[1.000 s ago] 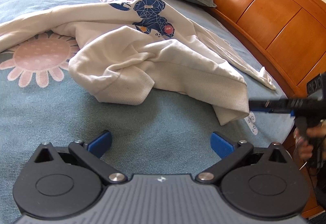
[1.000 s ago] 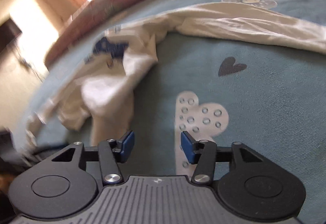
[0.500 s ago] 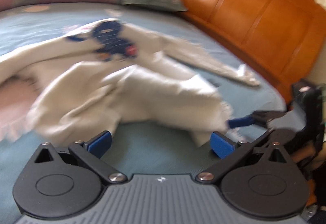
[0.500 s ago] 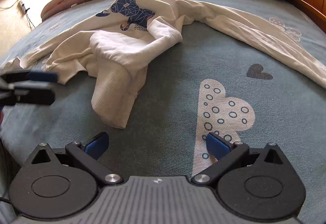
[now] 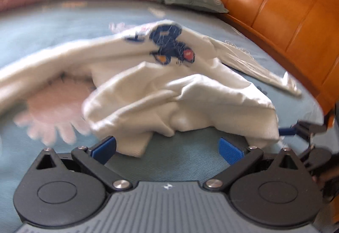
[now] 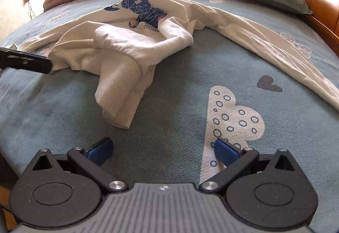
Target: Fold clothes
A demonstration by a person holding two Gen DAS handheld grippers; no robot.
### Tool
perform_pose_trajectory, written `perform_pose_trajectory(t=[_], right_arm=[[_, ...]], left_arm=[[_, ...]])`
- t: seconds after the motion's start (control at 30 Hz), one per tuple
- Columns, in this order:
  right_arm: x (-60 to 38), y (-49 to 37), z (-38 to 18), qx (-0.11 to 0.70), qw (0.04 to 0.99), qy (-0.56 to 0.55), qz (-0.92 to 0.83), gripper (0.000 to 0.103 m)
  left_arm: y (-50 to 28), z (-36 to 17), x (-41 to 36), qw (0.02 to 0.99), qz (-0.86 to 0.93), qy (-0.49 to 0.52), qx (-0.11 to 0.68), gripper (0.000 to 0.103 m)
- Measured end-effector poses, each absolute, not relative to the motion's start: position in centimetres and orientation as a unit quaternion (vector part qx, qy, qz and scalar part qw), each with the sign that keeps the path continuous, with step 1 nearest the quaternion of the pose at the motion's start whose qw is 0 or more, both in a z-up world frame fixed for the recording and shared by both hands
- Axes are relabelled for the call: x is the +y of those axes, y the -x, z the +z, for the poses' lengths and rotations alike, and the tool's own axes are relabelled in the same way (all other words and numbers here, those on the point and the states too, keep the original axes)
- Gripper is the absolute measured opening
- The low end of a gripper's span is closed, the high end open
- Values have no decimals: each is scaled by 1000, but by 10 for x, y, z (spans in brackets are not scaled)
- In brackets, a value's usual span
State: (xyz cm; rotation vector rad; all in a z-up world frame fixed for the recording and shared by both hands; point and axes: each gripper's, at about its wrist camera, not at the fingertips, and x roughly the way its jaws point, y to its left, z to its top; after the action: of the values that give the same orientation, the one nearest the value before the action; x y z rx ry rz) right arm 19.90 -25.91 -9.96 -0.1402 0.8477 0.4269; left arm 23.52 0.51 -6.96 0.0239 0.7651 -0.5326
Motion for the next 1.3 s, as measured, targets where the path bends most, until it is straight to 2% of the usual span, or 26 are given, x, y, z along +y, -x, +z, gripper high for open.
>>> perform_pose_trajectory(t=[0.17, 0.37, 0.57, 0.73, 0.97, 1.1, 1.17, 1.27, 1.3], right_arm=[[-260, -198, -100, 402, 891, 65, 201, 103], [-259, -198, -100, 404, 890, 67, 200, 103], [-261, -196, -99, 403, 890, 72, 201, 103], [-256, -191, -86, 405, 890, 77, 196, 103], [-218, -171, -44, 301, 908, 139, 258, 103], [-199, -174, -43, 317, 877, 101, 347, 103], [-195, -177, -49, 329, 880, 109, 323, 103], [-209, -165, -50, 283, 912, 123, 270, 103], [-215, -166, -54, 296, 912, 122, 256, 103]], left_arm=[[-232, -63, -36, 901, -257, -179, 300, 102], [-249, -105, -84, 854, -242, -370, 274, 103], [-262, -80, -54, 889, -169, -342, 254, 102], [-244, -68, -37, 885, -204, -328, 262, 102], [-223, -81, -69, 861, -277, -338, 260, 102], [-217, -91, -75, 847, -304, -344, 270, 102], [-215, -98, -72, 846, -292, -356, 269, 102], [-216, -99, -59, 854, -290, -327, 283, 102], [-218, -99, -57, 856, -290, -318, 288, 102]])
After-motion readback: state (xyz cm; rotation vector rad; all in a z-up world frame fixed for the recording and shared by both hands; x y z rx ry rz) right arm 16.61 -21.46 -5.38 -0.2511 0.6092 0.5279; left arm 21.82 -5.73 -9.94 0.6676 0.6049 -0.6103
